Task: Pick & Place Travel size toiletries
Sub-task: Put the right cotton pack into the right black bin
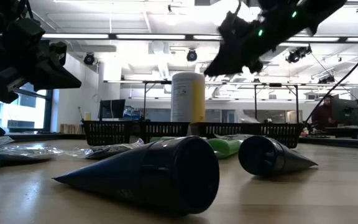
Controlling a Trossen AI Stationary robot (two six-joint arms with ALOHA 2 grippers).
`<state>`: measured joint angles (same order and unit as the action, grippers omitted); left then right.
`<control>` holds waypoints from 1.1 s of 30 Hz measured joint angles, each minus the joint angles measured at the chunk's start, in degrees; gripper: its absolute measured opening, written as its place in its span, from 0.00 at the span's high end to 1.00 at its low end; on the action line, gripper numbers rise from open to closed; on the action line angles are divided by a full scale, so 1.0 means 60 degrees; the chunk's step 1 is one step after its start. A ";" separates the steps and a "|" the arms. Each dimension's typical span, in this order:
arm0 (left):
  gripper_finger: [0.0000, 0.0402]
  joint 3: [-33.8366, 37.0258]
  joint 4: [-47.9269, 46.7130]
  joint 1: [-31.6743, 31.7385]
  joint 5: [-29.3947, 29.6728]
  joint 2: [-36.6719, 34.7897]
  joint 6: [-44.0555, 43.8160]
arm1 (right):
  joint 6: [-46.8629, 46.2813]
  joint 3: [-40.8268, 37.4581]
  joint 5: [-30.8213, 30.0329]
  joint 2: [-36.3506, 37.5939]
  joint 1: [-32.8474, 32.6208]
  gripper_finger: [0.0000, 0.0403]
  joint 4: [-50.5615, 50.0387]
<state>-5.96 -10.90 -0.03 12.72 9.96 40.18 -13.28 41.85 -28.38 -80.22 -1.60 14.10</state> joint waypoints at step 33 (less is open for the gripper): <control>1.00 0.0000 0.0000 0.0000 -0.0001 0.0001 0.0000 | -0.1424 0.0000 0.0969 0.2370 -0.3618 0.81 -0.4300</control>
<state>-5.96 -10.90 -0.03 12.71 9.96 40.18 -21.82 41.85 -22.57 -66.00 -23.31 -11.71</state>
